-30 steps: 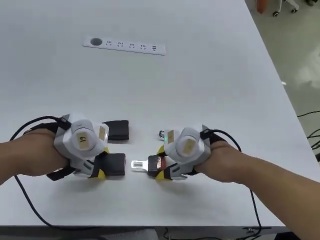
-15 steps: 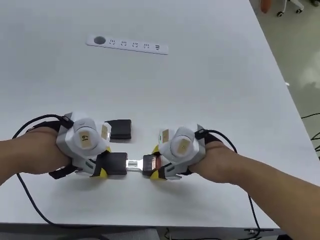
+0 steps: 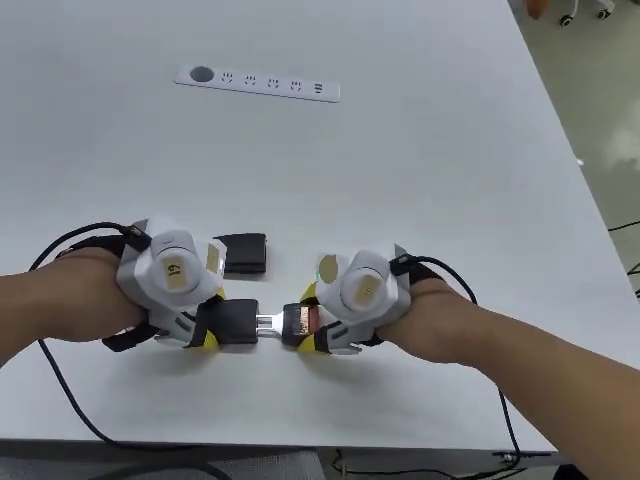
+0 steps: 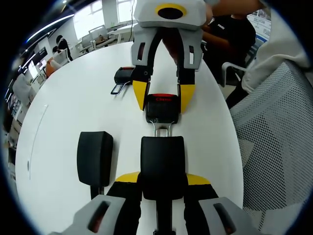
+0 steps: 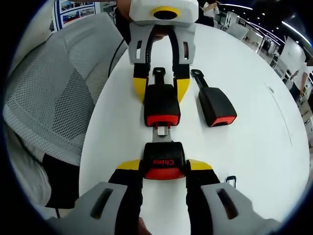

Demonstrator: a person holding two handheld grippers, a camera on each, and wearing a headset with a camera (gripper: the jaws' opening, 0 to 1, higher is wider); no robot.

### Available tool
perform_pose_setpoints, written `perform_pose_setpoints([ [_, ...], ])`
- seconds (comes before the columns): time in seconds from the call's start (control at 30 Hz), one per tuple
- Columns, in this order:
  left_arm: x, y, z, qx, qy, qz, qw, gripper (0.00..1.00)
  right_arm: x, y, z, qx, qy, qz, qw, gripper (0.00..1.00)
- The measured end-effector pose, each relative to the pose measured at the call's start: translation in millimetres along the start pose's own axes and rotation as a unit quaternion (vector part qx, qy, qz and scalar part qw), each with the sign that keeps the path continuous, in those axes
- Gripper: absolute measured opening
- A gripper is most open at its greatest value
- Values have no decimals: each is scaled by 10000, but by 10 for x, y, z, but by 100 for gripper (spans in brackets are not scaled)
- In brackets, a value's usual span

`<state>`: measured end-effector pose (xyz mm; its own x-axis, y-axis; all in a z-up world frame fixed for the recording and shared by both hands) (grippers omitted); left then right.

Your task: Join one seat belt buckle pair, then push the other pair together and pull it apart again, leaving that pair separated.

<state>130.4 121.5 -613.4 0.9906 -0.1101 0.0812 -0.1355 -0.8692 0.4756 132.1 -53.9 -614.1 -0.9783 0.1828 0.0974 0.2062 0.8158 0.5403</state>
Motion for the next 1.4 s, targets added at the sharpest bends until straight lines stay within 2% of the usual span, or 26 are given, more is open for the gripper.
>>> perform_pose_setpoints([
  [0.1, 2, 1, 1, -7, -11, 8, 10000, 34, -4, 30, 17, -51, -46, -135, 9999, 32],
  [0.2, 7, 10, -2, 24, -26, 36, 10000, 33, 12, 57, 28, 6, -69, -195, 9998, 31],
  [0.4, 8, -25, 12, -62, -17, 54, 10000, 33, -6, 58, 27, -16, 39, -83, 10000, 31],
  [0.7, 4, -25, 4, -104, -17, 75, 9999, 32, 20, 80, 21, -103, 33, -87, 9999, 30],
  [1.03, 0, -40, 7, -144, -4, 97, 9998, 32, 5, 144, 103, -227, 134, -100, 9996, 29],
  [1.3, -11, -33, 7, -122, -11, 122, 9998, 32, 57, 189, 149, -243, 135, -162, 9995, 29],
  [1.4, -14, -37, 8, -152, -10, 112, 9998, 32, 49, 159, 145, -155, 146, -92, 9997, 29],
])
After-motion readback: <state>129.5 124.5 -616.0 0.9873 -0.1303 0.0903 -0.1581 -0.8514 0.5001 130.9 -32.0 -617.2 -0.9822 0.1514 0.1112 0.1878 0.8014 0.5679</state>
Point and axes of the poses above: the centre of the closed fingertips' face, and the gripper's own axes: z roughly forward along the fingers, x roughly to its left, y roughly out of its top, the point moved 9 cm from there along -z, roughly backward along the fingers, and after that the axes turned 13 degrees about z, right-handed, at the moved point
